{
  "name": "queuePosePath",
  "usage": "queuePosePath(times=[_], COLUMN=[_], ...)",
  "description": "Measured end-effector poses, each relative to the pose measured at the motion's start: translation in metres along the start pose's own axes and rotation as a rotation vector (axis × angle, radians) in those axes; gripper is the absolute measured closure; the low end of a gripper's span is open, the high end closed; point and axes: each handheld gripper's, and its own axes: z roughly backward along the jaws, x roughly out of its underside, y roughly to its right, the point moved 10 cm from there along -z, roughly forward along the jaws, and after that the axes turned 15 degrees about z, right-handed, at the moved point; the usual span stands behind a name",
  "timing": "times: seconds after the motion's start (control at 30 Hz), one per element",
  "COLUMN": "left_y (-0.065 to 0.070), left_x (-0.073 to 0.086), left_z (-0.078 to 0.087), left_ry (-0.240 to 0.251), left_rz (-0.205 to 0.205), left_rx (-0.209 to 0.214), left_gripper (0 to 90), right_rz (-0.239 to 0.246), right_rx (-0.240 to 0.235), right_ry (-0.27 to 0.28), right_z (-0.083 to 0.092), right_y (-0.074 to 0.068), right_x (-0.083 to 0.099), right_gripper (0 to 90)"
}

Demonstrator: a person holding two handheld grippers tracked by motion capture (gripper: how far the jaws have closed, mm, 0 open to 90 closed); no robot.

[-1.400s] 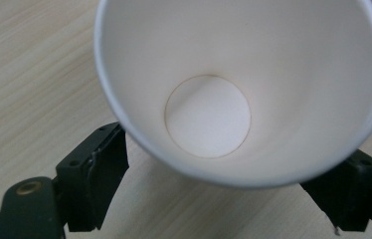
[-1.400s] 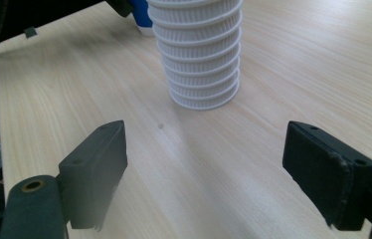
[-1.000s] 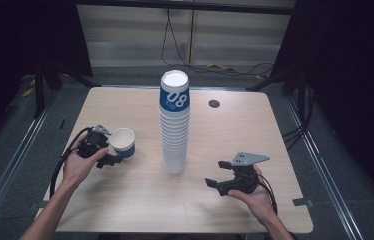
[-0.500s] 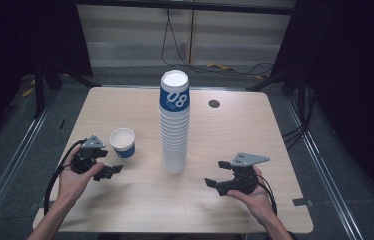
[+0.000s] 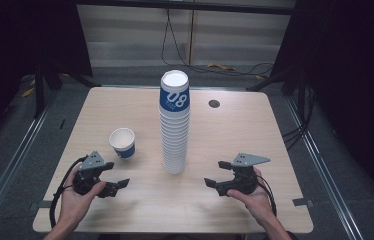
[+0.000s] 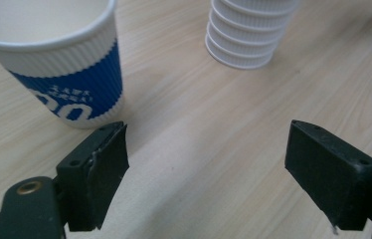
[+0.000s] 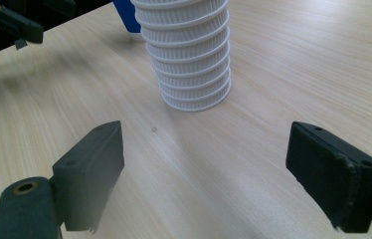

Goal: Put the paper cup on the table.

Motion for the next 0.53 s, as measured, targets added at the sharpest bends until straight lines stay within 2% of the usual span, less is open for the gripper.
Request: queuePosePath(times=[0.1, 0.17, 0.23, 0.3, 0.37, 0.43, 0.53], left_y=[0.006, 0.008, 0.01, 0.011, 0.009, 0.008, 0.008], left_x=[0.005, 0.004, 0.007, 0.01, 0.011, 0.012, 0.015], left_z=[-0.005, -0.007, -0.01, -0.013, -0.014, -0.016, -0.019], left_ry=[0.024, 0.07, 0.078, 0.07, 0.083, 0.094, 0.097], left_rz=[0.022, 0.04, 0.047, 0.032, 0.052, 0.073, 0.1], left_rx=[0.023, 0.023, 0.04, 0.056, 0.067, 0.068, 0.074], left_gripper=[17.0, 16.9, 17.0, 17.0, 17.0, 17.0, 16.9], right_rz=[-0.004, -0.004, -0.005, -0.009, 0.005, -0.008, -0.026], right_rx=[0.006, 0.015, 0.02, 0.023, 0.039, 0.035, 0.047], right_ry=[0.006, 0.012, 0.011, -0.002, -0.018, -0.006, -0.034], right_z=[0.0, 0.0, 0.001, -0.001, -0.002, -0.001, -0.005], right_y=[0.0, 0.001, 0.0, -0.002, -0.003, -0.003, -0.001], right_x=[0.0, 0.0, 0.002, 0.005, 0.007, 0.006, 0.014], right_gripper=[14.9, 14.8, 14.5, 14.9, 15.0, 14.9, 14.5])
